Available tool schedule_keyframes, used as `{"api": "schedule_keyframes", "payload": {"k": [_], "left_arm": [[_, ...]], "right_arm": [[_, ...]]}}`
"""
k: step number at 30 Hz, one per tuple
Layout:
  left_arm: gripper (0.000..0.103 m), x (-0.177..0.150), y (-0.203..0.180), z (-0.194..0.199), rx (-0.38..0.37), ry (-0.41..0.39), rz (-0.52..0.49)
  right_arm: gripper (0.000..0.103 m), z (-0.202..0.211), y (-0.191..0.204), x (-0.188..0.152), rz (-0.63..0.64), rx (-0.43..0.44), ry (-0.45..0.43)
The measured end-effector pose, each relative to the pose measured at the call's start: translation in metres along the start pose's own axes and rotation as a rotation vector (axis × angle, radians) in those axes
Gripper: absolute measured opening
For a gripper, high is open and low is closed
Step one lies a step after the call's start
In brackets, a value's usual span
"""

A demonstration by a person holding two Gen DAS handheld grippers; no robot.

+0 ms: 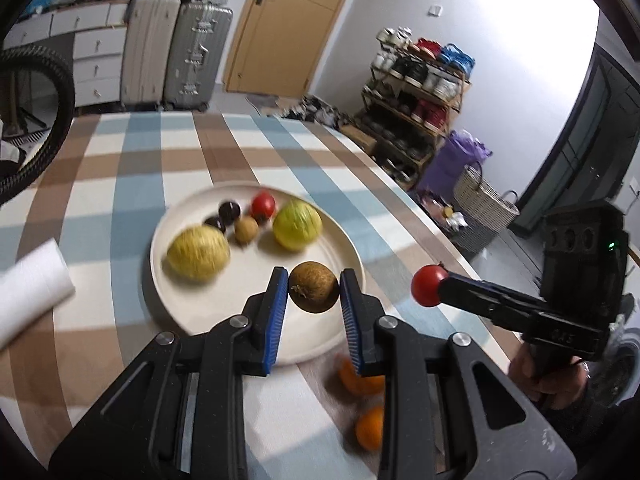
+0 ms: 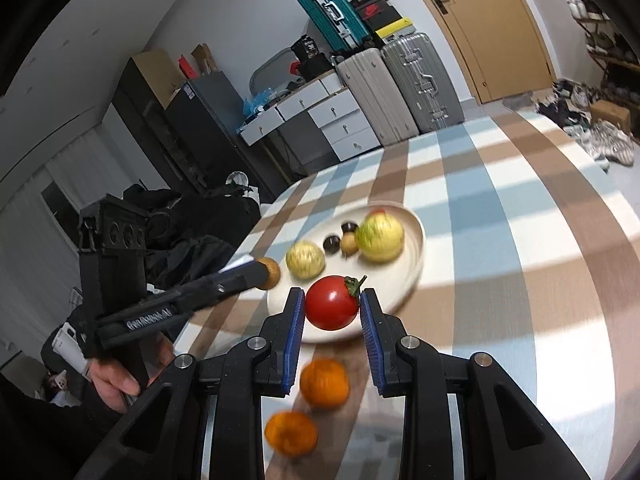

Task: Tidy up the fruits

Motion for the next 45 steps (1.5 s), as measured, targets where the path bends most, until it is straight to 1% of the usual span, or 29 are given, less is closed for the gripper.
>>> {"api": "schedule_keyframes", "payload": {"k": [2,3,6,8,11,15,17,21,23,26,28,32,36,37,39,40,41,42,45], "left_arm": [[0.024,0.005,0.006,-0.010,0.038,0.002,0.002],[0.024,0.006,0.008,-0.015,0.044,0.003,0.009],[0.024,0.007,0.015,-0.033,0.060,0.018,0.030],[0.024,0.006,0.018,-0.044,0.054,0.025,0.041],[0.024,0.006,0.015,-0.058,0.061,0.033,0.015],[0.024,0.003,0.013,-0.066,0.081,0.034,-0.003],[0.024,-0.001,0.014,-0.069,0.077,0.038,0.005],[0.024,-0.005,0.019,-0.075,0.083,0.050,0.023],[0.024,-0.006,0.021,-0.076,0.071,0.044,0.028],[0.024,-0.008,0.024,-0.077,0.079,0.020,0.038],[0.024,-0.008,0.026,-0.076,0.099,0.012,0.041],[0.024,-0.010,0.028,-0.082,0.088,0.032,0.047],[0.025,-0.008,0.027,-0.076,0.116,0.007,0.039],[0.028,-0.008,0.026,-0.075,0.132,0.010,0.034],[0.037,-0.006,0.026,-0.072,0.133,0.010,0.037],[0.043,-0.006,0.026,-0.070,0.134,0.007,0.041],[0.047,-0.005,0.025,-0.066,0.141,-0.002,0.046],[0.048,-0.004,0.024,-0.062,0.144,-0.014,0.047],[0.056,0.001,0.020,-0.048,0.160,-0.039,0.042]], "right_arm": [[0.029,-0.010,0.005,0.013,0.020,0.001,0.002],[0.029,-0.015,0.007,0.019,0.030,0.003,0.007],[0.029,-0.033,0.015,0.035,0.066,0.008,0.017],[0.029,-0.046,0.016,0.045,0.070,0.011,0.032],[0.029,-0.071,0.015,0.054,0.064,0.001,0.084],[0.029,-0.097,0.019,0.054,0.096,-0.022,0.144],[0.029,-0.106,0.023,0.055,0.117,-0.022,0.159],[0.029,-0.122,0.025,0.056,0.141,-0.056,0.198],[0.029,-0.131,0.024,0.054,0.141,-0.068,0.221],[0.029,-0.143,0.022,0.050,0.134,-0.073,0.255],[0.029,-0.147,0.022,0.048,0.137,-0.077,0.253],[0.030,-0.154,0.020,0.049,0.110,-0.069,0.259],[0.037,-0.151,0.022,0.051,0.119,-0.077,0.238],[0.038,-0.147,0.023,0.052,0.119,-0.074,0.227],[0.041,-0.132,0.025,0.054,0.117,-0.061,0.193],[0.045,-0.121,0.026,0.056,0.115,-0.057,0.171],[0.049,-0.110,0.027,0.057,0.112,-0.054,0.147],[0.051,-0.101,0.027,0.057,0.108,-0.053,0.126],[0.051,-0.068,0.027,0.056,0.102,-0.051,0.065]]}}
Point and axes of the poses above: each gripper's, at about its wrist camera, not at the fingertips, and z roughly against the way its jaws point, y to its left, x to its top, the point moved 4 cm from there along -z, roughly the way its jaws point, and after that the axes turned 11 degrees about -z, right-handed, at the moved point
